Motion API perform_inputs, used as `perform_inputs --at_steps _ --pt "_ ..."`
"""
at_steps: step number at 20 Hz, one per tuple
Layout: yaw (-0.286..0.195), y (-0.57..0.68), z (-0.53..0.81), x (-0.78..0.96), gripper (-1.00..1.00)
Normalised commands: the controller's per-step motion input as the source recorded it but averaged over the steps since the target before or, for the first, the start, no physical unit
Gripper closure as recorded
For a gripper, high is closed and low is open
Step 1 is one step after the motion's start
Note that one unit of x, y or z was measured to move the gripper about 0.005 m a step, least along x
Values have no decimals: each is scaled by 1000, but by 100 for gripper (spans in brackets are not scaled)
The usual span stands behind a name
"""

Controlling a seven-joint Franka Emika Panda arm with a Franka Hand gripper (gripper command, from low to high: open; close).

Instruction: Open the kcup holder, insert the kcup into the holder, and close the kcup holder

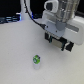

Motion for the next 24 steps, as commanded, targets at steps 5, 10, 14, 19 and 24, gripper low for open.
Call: perform_inputs --at_steps 5,10,14,19,24 --pt "-198 -535 244 400 -100" --pt "-207 -609 141 380 -100" --pt "-239 -535 32 314 -100" --pt "-254 -423 10 371 -100" --pt "-218 -260 -90 420 -100"
